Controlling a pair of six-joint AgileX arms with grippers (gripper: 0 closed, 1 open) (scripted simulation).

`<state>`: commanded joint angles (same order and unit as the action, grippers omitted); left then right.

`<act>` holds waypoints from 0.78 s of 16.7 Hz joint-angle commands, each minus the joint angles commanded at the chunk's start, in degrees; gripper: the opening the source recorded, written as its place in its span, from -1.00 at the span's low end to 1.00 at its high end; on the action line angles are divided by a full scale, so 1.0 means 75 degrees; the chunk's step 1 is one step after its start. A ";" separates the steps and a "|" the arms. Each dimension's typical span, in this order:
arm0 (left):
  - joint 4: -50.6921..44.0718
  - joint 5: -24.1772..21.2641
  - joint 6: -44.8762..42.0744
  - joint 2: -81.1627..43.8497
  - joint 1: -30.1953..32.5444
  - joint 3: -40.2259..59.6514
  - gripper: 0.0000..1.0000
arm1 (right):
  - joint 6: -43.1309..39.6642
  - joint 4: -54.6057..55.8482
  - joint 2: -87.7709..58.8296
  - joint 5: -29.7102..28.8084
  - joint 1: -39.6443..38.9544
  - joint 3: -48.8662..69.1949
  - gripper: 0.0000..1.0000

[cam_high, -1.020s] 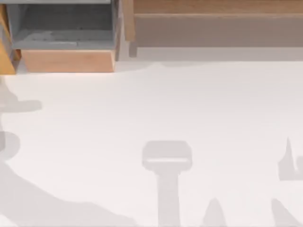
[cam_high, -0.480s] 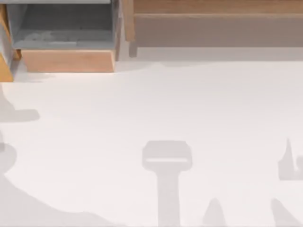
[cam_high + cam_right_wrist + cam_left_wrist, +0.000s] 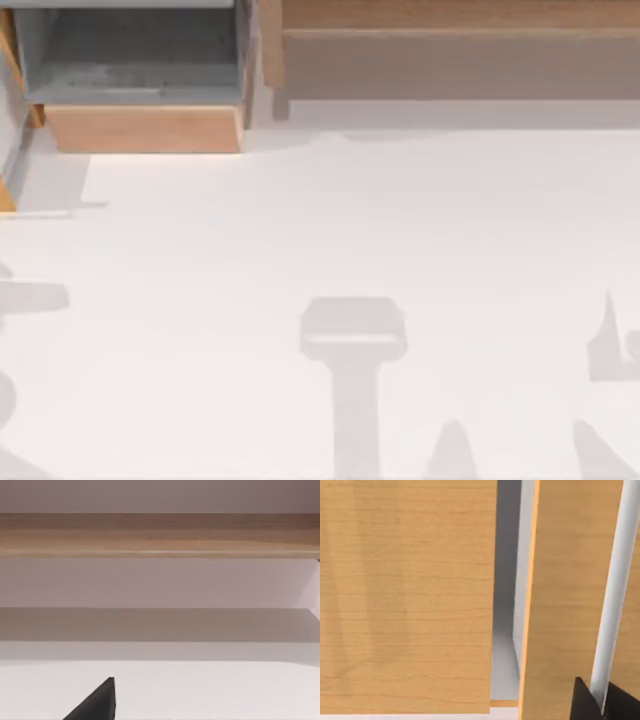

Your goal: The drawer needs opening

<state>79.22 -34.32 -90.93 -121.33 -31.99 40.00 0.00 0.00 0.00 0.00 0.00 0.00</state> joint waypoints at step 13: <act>0.0912 -0.0931 -0.0066 0.0602 -0.0944 -0.1588 -1.00 | 0.0000 0.0000 0.0000 0.0000 0.0000 0.0000 1.00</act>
<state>86.06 -41.30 -91.42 -116.81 -39.07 28.09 0.00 0.00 0.00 0.00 0.00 0.00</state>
